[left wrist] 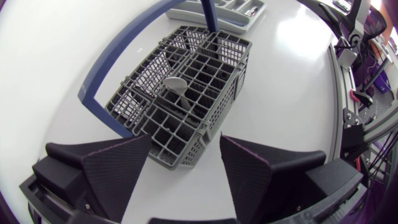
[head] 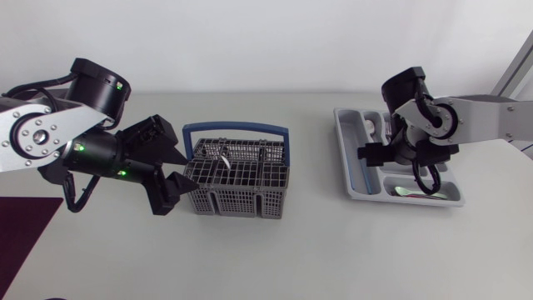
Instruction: Unload the cutlery basket into the drawer organizer.
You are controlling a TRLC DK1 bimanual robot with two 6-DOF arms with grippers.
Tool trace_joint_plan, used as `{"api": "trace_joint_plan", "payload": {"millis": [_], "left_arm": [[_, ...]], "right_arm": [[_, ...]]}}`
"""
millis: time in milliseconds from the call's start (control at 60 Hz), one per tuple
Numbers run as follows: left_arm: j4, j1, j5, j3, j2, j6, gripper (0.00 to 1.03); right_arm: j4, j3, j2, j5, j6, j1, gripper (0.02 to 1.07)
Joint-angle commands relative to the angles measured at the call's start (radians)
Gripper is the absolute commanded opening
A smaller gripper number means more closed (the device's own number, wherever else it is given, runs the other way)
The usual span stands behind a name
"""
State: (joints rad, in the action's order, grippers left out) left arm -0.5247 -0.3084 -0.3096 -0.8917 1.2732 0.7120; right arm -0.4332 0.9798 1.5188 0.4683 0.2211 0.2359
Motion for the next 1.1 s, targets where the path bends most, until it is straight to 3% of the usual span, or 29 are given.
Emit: {"api": "trace_joint_plan", "payload": {"millis": [0, 300, 400, 767, 1083], "left_arm": [[-0.006, 0.012, -0.005, 0.025, -0.023, 0.02, 0.94], [-0.005, 0.02, -0.005, 0.06, -0.049, 0.012, 0.95], [-0.005, 0.02, -0.005, 0.066, -0.051, 0.01, 0.95], [0.029, 0.003, -0.005, 0.071, -0.06, 0.026, 0.95], [0.124, -0.077, -0.005, 0.097, -0.092, 0.374, 0.97]], "right_arm": [[-0.039, -0.027, -0.057, -0.002, 0.038, 0.074, 0.95], [-0.11, -0.001, -0.147, -0.019, 0.075, 0.398, 0.95], [-0.116, 0.014, -0.154, -0.045, 0.073, 0.465, 1.0], [-0.105, 0.034, -0.167, -0.071, 0.055, 0.599, 1.0], [-0.038, -0.033, -0.247, -0.223, 0.009, 0.609, 1.01]]}}
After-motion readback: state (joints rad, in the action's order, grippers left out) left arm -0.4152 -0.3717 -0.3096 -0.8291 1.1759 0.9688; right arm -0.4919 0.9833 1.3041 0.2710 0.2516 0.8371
